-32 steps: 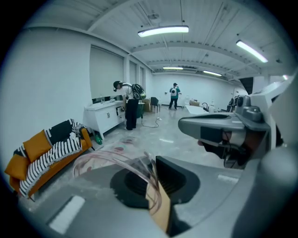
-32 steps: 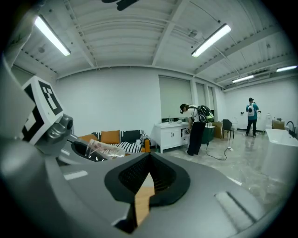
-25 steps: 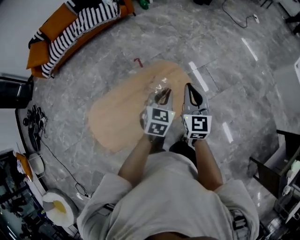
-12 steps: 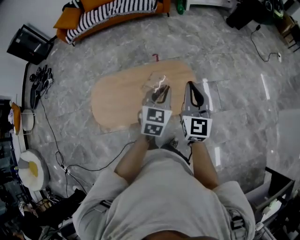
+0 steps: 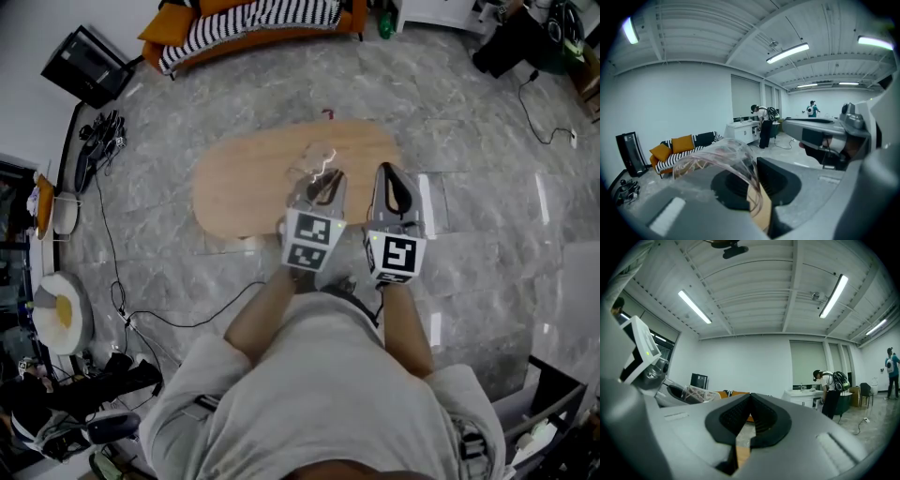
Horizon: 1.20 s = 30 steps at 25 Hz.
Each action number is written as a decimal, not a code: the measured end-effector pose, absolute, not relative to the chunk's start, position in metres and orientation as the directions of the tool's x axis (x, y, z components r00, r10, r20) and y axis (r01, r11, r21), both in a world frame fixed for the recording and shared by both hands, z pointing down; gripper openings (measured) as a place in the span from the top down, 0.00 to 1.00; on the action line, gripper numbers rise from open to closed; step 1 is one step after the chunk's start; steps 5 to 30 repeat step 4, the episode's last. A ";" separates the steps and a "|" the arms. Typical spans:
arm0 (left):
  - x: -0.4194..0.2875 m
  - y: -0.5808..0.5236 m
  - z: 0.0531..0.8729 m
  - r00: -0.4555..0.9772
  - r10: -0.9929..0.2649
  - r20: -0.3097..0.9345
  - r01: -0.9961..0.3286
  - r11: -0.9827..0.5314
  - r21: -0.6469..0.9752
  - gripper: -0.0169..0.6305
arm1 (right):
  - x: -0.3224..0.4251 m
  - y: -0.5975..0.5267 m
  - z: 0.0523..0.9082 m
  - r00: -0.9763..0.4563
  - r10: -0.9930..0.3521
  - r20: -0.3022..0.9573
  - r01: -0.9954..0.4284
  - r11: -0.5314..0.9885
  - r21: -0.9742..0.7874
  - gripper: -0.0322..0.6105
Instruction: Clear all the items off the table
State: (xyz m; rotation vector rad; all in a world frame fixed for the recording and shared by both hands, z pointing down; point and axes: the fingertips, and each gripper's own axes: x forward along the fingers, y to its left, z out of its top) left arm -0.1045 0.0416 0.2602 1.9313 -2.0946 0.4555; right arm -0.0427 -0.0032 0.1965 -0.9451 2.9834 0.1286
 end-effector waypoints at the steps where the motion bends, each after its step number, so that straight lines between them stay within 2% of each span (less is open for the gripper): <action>1: -0.104 0.044 0.259 -0.091 -0.918 0.387 -0.996 0.075 -0.056 0.88 | -0.042 0.000 0.197 -0.821 -0.571 -0.034 -0.571 0.817 0.079 0.94; 30: -0.100 0.049 0.257 -0.102 -0.922 0.373 -0.995 0.089 -0.052 0.88 | -0.038 0.008 0.198 -0.829 -0.558 -0.029 -0.559 0.825 0.090 0.94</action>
